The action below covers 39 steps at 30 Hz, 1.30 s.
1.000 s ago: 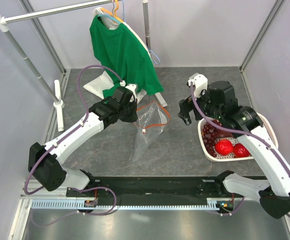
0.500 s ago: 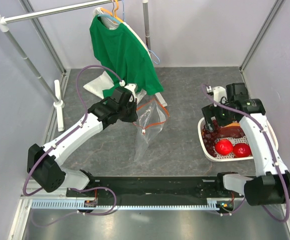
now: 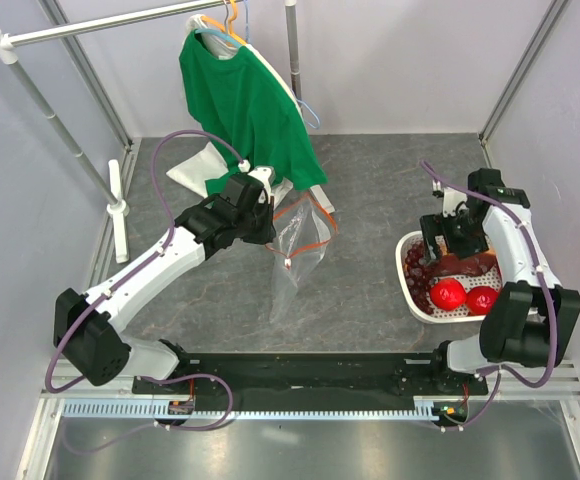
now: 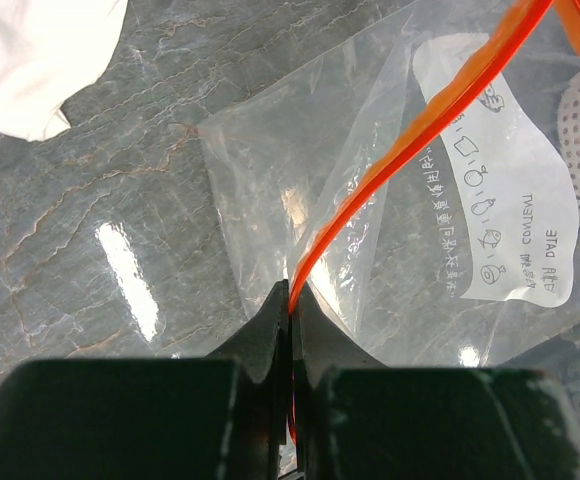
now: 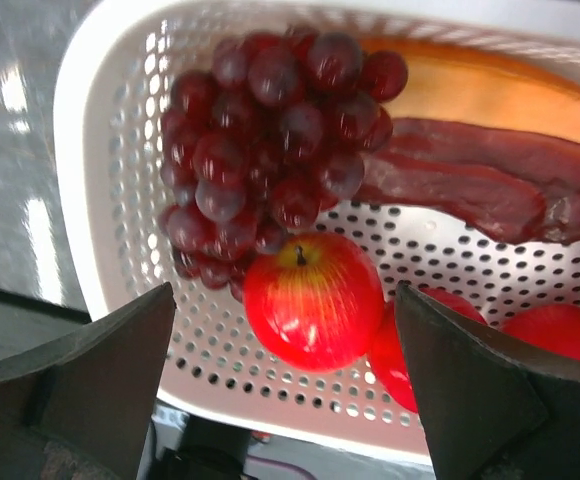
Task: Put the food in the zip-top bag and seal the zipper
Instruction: Pick up the fake fruit from the bin.
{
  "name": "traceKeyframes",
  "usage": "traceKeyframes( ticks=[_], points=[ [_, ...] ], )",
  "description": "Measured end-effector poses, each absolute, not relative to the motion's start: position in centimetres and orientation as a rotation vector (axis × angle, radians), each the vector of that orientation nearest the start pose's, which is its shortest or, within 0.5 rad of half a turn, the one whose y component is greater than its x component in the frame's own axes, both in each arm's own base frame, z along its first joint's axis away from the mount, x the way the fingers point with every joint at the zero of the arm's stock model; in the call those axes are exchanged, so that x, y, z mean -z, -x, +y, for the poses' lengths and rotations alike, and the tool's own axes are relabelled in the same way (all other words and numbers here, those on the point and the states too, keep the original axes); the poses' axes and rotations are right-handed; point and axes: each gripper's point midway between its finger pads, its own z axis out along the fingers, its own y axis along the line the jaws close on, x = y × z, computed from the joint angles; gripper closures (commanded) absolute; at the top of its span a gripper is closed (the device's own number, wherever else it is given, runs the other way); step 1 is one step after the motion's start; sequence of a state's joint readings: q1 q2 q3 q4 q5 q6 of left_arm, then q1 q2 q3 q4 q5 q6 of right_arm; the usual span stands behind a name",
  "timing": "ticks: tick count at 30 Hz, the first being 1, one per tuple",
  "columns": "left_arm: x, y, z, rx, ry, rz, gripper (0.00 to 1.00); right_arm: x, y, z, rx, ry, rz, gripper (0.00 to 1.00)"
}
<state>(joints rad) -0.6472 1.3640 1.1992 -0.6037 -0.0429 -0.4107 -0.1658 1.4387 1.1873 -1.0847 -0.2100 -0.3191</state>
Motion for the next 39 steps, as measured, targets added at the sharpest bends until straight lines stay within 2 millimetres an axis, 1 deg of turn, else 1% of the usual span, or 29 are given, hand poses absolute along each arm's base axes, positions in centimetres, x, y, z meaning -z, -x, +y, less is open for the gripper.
traceKeyframes(
  ticks=[3, 6, 8, 10, 13, 20, 28, 31, 32, 37, 38, 39],
  points=[
    [-18.9, -29.0, -23.0, 0.467, -0.260, 2.374, 0.98, -12.3, -24.5, -2.4, -0.215, 0.366, 2.849, 0.02],
    [-18.8, -29.0, -23.1, 0.469, -0.261, 2.373, 0.98, -12.2, -22.7, -3.1, -0.165, 0.471, 2.854, 0.02],
    [-18.8, -28.9, -23.1, 0.474, -0.263, 2.374, 0.98, -11.6, -21.3, -3.4, -0.133, 0.517, 2.875, 0.02],
    [-18.8, -28.8, -23.3, 0.485, -0.269, 2.377, 0.98, -10.9, -20.4, -3.6, -0.123, 0.536, 2.904, 0.02],
    [-18.8, -28.7, -23.4, 0.493, -0.273, 2.378, 0.98, -9.8, -19.6, -3.8, -0.121, 0.539, 2.943, 0.02],
    [-18.6, -28.6, -23.3, 0.494, -0.275, 2.383, 0.98, -8.1, -20.2, -3.9, -0.137, 0.522, 2.983, 0.02],
    [-18.6, -28.3, -23.7, 0.522, -0.290, 2.389, 0.98, -6.8, -20.1, -4.3, -0.115, 0.510, 3.027, 0.02],
    [-18.6, -28.3, -23.7, 0.523, -0.291, 2.389, 0.98, -6.2, -19.6, -4.5, -0.102, 0.513, 3.044, 0.02],
    [-18.6, -28.3, -23.7, 0.524, -0.291, 2.389, 0.98, -6.1, -19.5, -4.5, -0.101, 0.514, 3.049, 0.03],
    [-18.6, -28.2, -23.8, 0.534, -0.296, 2.391, 0.98, -5.8, -19.0, -4.5, -0.107, 0.527, 3.065, 0.16],
    [-18.6, -28.1, -23.9, 0.537, -0.298, 2.392, 0.98, -5.9, -18.9, -4.4, -0.118, 0.532, 3.065, 0.21],
    [-18.5, -28.1, -23.9, 0.541, -0.300, 2.393, 0.98, -6.1, -18.9, -4.2, -0.132, 0.536, 3.065, 0.24]
  ],
)
